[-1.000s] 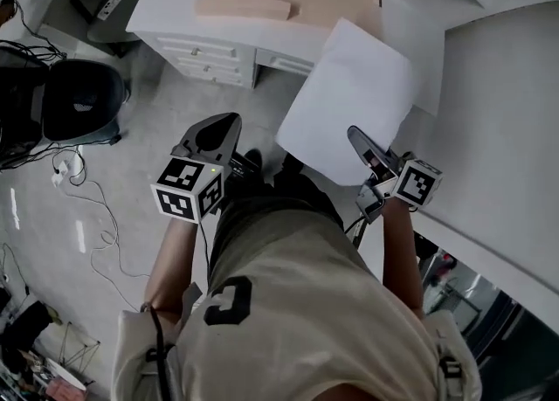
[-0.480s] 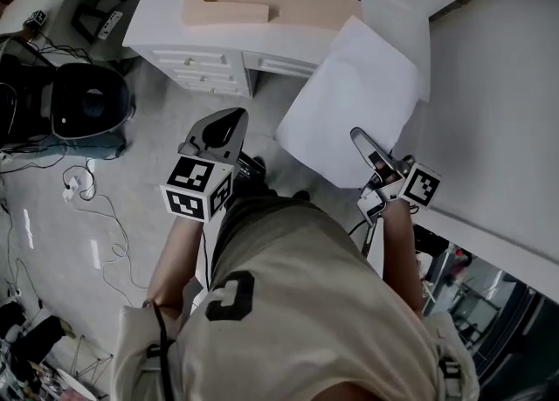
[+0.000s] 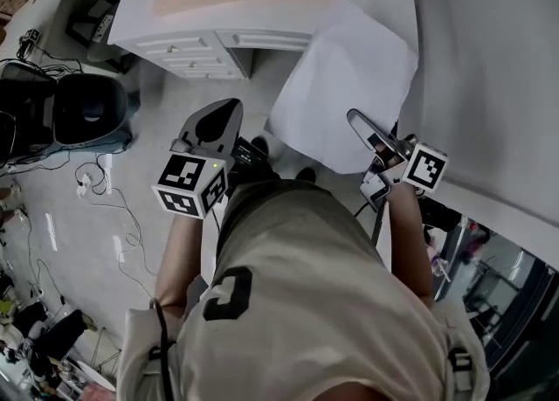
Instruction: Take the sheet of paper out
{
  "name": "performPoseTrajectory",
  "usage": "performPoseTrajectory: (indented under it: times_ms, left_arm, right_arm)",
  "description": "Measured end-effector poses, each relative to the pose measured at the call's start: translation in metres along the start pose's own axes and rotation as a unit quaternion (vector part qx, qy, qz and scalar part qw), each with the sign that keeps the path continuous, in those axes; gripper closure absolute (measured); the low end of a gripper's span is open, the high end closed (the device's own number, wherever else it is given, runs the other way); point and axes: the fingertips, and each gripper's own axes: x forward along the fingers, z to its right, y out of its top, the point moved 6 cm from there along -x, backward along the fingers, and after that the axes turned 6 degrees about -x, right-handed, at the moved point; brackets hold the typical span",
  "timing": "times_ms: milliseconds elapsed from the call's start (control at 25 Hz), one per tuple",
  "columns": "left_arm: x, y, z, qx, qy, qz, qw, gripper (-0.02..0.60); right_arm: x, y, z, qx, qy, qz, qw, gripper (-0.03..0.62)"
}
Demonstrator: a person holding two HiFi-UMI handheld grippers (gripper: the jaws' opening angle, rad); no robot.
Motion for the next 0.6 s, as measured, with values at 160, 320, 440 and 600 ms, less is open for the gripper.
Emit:
performPoseTrajectory:
  times_ms: [160, 320, 440, 600]
  left_arm:
    - [-0.004, -0.017, -0.002, -0.01, 0.021, -0.01, 0.9997, 0.566]
    - [-0.009, -0.03, -0.02, -0.032, 0.035, -0.02, 0.9987, 0.566]
    - [-0.011, -0.038, -0.037, -0.044, 0.04, -0.03, 0.9978, 0.566]
    - [-0.012, -0.044, -0.063, -0.048, 0.043, -0.042, 0.9971, 0.566]
  right_arm:
    - [-0.008, -0.001, 0.0, -0.002, 0.001, -0.011, 1.0, 0.566]
    - [0.002, -0.004, -0.002, 0.003, 0.002, -0.026, 1.0, 0.566]
    - [0.017, -0.005, -0.007, -0.002, 0.001, -0.042, 0.999, 0.566]
    - [0.043, -0.001, -0.014, -0.015, 0.005, -0.048, 0.999, 0.566]
